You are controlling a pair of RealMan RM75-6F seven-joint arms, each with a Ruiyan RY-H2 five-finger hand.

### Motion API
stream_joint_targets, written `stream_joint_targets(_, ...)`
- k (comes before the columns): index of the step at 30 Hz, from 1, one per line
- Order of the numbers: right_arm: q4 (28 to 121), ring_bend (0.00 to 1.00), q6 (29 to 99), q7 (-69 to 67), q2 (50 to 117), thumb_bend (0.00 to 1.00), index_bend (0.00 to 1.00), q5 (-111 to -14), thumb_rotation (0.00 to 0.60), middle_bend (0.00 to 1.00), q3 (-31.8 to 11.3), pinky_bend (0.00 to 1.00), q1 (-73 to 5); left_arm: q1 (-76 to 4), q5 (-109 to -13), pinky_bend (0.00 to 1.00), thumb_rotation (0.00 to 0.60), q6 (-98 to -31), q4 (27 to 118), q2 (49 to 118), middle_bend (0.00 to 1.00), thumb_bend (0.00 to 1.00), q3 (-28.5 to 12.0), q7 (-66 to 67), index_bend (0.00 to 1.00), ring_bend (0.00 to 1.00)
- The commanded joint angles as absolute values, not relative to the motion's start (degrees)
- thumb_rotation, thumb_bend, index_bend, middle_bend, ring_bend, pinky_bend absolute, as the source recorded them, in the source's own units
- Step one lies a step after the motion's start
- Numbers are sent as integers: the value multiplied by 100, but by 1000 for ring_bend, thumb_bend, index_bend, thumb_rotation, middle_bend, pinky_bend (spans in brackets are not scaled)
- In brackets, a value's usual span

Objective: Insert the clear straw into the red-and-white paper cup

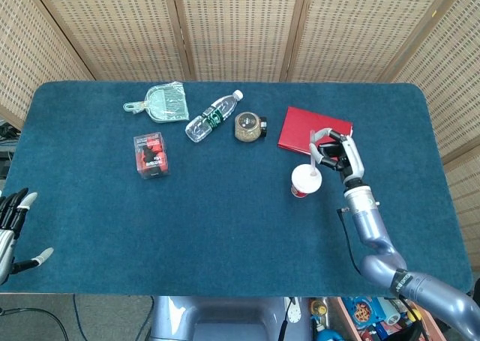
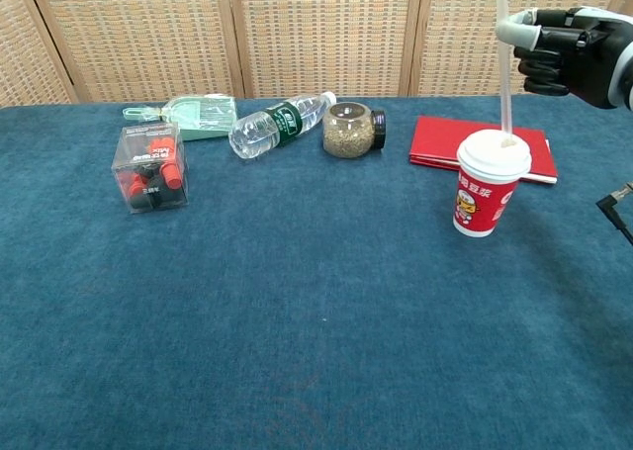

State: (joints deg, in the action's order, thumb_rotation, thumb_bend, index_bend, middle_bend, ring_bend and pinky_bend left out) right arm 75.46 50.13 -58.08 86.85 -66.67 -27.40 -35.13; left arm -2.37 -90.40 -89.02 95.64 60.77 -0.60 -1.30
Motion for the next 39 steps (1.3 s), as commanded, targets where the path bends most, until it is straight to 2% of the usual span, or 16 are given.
stream_joint_targets(1, 7502, 954, 5019, -5892, 8718, 581, 749, -6727, 600, 1000, -2702, 1000, -3500, -239, -9044, 0, 600, -8902, 9563, 6078, 0, 165, -61, -129, 0, 0)
stream_joint_targets(20, 7065, 945, 5038, -6092, 8839, 579, 749, -6867, 600, 1000, -2534, 1000, -3477, -245, -9036, 0, 600, -8887, 9560, 6074, 0, 166, -59, -148, 0, 0)
stream_joint_targets(39, 6764, 887, 5083, -6425, 8893, 579, 749, -7448, 600, 947, -2103, 1000, -3497, -261, -9040, 0, 600, -8852, 9566, 6077, 0, 165, -46, -137, 0, 0)
